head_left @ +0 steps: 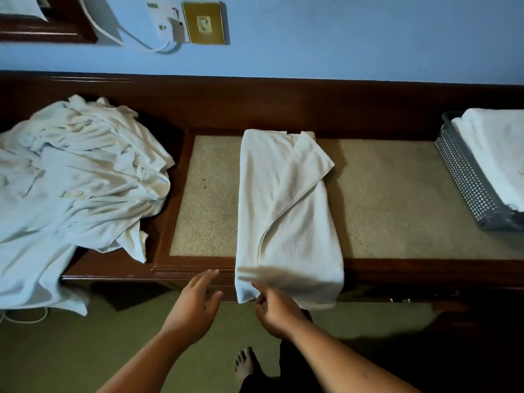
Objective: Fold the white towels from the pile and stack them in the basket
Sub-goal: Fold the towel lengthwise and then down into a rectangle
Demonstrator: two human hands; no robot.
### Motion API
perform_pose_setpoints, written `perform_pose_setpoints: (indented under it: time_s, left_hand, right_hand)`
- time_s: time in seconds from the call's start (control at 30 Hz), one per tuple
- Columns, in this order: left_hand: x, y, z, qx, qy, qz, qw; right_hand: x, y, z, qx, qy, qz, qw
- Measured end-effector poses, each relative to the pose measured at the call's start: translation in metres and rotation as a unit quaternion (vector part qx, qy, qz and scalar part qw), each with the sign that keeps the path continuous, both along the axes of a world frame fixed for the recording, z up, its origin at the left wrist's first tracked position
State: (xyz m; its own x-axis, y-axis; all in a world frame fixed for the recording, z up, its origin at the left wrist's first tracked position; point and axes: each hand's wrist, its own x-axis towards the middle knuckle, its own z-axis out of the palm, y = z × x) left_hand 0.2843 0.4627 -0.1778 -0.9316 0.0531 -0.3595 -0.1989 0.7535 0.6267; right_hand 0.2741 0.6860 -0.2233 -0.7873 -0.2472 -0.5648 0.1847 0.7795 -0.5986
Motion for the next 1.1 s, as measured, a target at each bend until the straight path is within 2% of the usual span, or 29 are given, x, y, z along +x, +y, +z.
perform_pose_setpoints:
  time_s: [0.13,0.2,0.23,0.3,0.33,0.43,0.47,0.53,0.57,0.63,0.7,0.73,0.77,0.9,0.97,1.1]
  left_hand:
    - [-0.006,0.017,-0.007,-0.013,-0.020,-0.022,0.999]
    - [-0.013,0.032,-0.012,-0.011,-0.028,-0.037,0.999]
    - [-0.017,0.039,-0.015,-0.013,-0.034,-0.048,0.998]
    - [-0.024,0.057,-0.022,-0.027,-0.048,-0.074,0.996]
    - [-0.027,0.066,-0.024,-0.042,-0.060,-0.086,0.994]
    - [-0.028,0.093,-0.031,-0.104,-0.120,-0.136,0.978]
    - [-0.026,0.099,-0.037,-0.116,-0.151,-0.146,0.971]
    - [-0.023,0.106,-0.048,-0.106,-0.196,-0.127,0.967]
    - [-0.022,0.110,-0.055,-0.089,-0.213,-0.099,0.968]
    - [-0.022,0.116,-0.068,-0.011,-0.260,0.021,0.965]
    - [-0.026,0.125,-0.074,0.107,-0.348,0.157,0.918]
    - [-0.028,0.129,-0.079,0.147,-0.381,0.189,0.893]
    - [-0.030,0.133,-0.085,0.164,-0.388,0.201,0.884]
    - [-0.017,0.140,-0.103,0.089,-0.264,0.158,0.947]
    - [-0.004,0.132,-0.101,0.097,-0.254,0.124,0.954]
    - [0.016,0.096,-0.093,0.024,-0.183,0.036,0.982]
  right_hand:
    - [0.003,0.037,-0.004,0.052,0.113,-0.077,0.989]
    - [-0.001,0.061,-0.002,0.091,0.133,-0.151,0.975]
    - [-0.002,0.074,-0.001,0.131,0.101,-0.174,0.971]
    - [-0.004,0.103,-0.003,0.233,-0.042,-0.172,0.956]
    - [-0.003,0.119,-0.010,0.248,-0.109,-0.180,0.946]
    - [0.004,0.157,-0.036,0.180,-0.201,-0.351,0.897]
    - [0.007,0.164,-0.047,0.122,-0.212,-0.410,0.879]
    - [0.008,0.164,-0.051,0.006,-0.214,-0.449,0.868]
    - [0.011,0.163,-0.053,-0.032,-0.208,-0.443,0.872]
    - [0.013,0.159,-0.051,-0.048,-0.186,-0.384,0.903]
    - [0.017,0.155,-0.051,-0.015,-0.168,-0.302,0.938]
    - [0.021,0.154,-0.050,0.017,-0.164,-0.255,0.953]
    - [0.025,0.154,-0.050,0.046,-0.159,-0.213,0.963]
    - [0.043,0.152,-0.049,0.145,-0.082,-0.128,0.978]
    - [0.052,0.148,-0.044,0.185,-0.037,-0.109,0.976]
    - [0.082,0.143,-0.042,0.241,0.009,-0.124,0.962]
